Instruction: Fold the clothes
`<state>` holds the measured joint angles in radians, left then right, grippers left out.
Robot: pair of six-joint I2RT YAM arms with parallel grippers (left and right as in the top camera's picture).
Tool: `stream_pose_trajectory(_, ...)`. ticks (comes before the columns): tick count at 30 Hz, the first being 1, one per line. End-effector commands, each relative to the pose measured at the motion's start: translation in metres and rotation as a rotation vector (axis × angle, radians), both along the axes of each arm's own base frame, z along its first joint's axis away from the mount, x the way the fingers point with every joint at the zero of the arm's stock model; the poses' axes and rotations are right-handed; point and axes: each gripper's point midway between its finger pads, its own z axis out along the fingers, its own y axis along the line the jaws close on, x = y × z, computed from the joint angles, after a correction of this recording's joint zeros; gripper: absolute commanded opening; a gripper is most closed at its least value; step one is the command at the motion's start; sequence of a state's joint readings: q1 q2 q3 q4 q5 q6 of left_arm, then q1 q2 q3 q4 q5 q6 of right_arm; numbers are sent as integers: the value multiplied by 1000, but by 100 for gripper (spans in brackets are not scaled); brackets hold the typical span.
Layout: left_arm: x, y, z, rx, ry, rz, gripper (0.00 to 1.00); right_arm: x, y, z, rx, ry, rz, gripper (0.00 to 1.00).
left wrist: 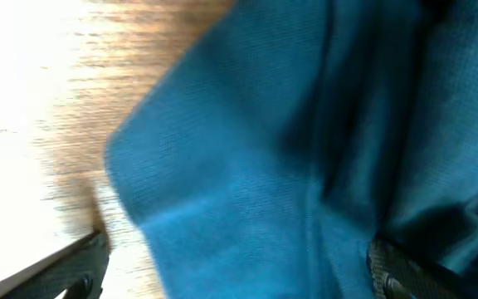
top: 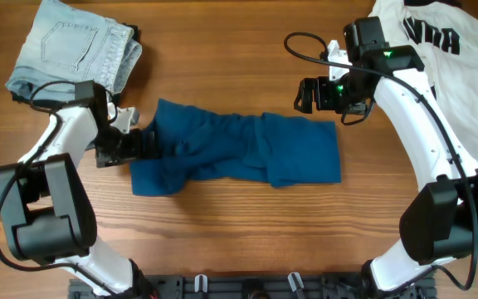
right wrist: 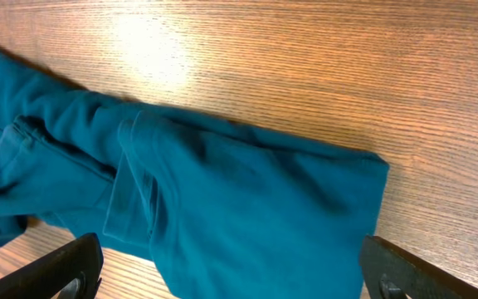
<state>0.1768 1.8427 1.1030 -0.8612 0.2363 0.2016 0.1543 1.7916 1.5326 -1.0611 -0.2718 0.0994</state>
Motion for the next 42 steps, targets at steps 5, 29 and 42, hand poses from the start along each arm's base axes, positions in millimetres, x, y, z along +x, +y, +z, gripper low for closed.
stream_pose_trajectory(5,3,-32,-6,-138,-56,-51,100,5,-2,10,-13,-44,16,100)
stream_pose_trajectory(29,18,-49,24,-441,-235,-117,100,-1,-2,8,-16,-17,14,99)
stream_pose_trajectory(42,14,-100,28,-489,-240,-278,100,0,-2,8,-13,-20,7,100)
